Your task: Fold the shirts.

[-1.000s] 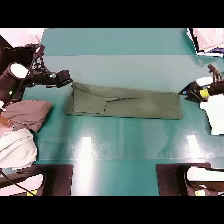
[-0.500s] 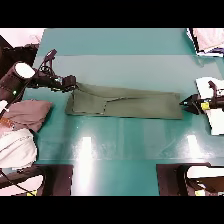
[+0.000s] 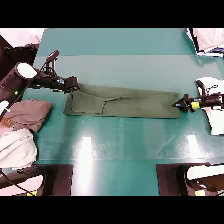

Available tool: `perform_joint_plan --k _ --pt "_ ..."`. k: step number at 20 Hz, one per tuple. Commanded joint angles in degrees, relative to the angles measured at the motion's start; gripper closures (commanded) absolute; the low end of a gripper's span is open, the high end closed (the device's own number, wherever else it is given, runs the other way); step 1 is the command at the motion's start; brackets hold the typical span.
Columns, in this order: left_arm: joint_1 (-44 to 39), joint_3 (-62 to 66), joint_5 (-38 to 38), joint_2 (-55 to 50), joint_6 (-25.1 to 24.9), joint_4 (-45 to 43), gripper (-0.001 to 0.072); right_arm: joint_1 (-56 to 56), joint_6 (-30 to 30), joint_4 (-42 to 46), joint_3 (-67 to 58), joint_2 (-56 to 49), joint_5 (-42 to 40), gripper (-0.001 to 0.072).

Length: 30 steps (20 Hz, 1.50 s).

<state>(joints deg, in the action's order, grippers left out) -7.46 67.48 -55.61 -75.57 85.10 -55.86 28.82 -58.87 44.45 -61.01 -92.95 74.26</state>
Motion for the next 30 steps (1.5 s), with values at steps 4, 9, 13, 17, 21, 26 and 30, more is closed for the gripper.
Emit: perform_joint_plan --k 4,9,13,17,21,26,30 --pt "-5.2 0.1 6.7 -0.2 -0.1 2.9 0.0682 -3.2 -1.9 -1.4 -6.8 7.9 4.8 0.0692" --pt "-16.4 10.4 7.1 -11.3 -1.1 3.0 0.0682 -12.0 -10.4 -1.4 -20.3 12.5 9.6 0.0693" --pt "-24.1 24.3 4.6 -25.1 -1.1 3.1 0.0682 -21.4 -15.3 -1.4 -30.1 12.4 10.7 0.0693" --pt "-26.7 32.4 1.8 -34.9 -0.4 3.3 0.0682 -28.9 -17.2 -1.4 -37.5 12.4 8.8 0.0693" --pt "-26.7 32.6 1.8 -37.3 0.7 1.7 0.0682 -33.4 -18.3 -1.4 -41.0 12.4 7.6 0.0693" --pt "-25.9 32.7 2.2 -37.5 2.1 -1.1 0.0682 -37.0 -18.3 -1.4 -41.4 11.8 6.1 0.0693" --pt "-22.6 34.3 -2.1 -36.7 1.9 -1.3 0.0682 -40.4 -18.2 -1.4 -41.4 10.0 3.9 0.0693"
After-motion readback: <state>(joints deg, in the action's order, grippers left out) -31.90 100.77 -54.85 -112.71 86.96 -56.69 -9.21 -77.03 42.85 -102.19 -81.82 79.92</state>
